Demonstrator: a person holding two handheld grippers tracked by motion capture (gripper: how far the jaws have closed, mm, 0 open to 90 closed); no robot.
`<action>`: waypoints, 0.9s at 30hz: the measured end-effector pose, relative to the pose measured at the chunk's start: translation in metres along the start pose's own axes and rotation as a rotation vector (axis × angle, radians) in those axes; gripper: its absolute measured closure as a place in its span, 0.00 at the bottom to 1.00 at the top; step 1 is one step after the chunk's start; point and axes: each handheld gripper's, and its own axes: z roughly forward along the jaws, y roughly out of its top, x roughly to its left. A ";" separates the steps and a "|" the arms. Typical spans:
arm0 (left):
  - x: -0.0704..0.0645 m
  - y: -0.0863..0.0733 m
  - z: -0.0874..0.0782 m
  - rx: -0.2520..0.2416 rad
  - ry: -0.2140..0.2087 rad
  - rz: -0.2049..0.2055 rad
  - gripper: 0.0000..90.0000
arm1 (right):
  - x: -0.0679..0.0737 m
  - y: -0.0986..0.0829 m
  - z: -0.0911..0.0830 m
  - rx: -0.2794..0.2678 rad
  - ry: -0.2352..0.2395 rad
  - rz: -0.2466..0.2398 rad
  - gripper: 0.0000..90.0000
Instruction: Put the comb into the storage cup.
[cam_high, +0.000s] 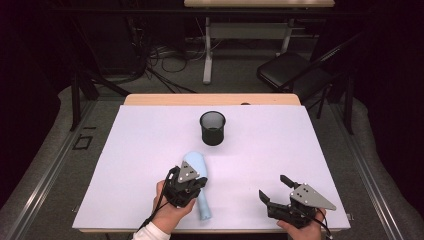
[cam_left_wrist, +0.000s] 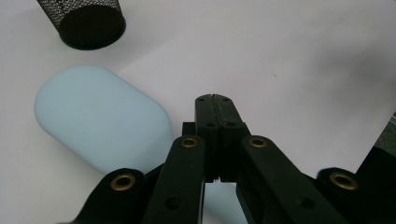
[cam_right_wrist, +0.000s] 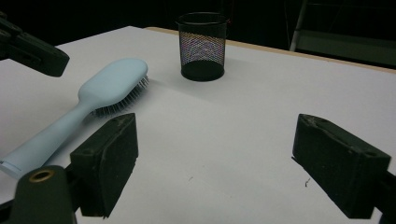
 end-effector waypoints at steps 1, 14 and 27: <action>0.000 -0.001 0.002 0.009 0.002 -0.001 1.00 | 0.000 0.000 0.000 -0.001 0.000 -0.001 0.16; -0.005 -0.009 0.022 0.084 -0.014 -0.018 1.00 | 0.000 0.000 0.000 0.002 0.000 0.002 0.16; -0.018 -0.020 0.041 0.133 -0.038 -0.005 1.00 | -0.001 -0.001 0.001 0.005 0.005 0.003 0.16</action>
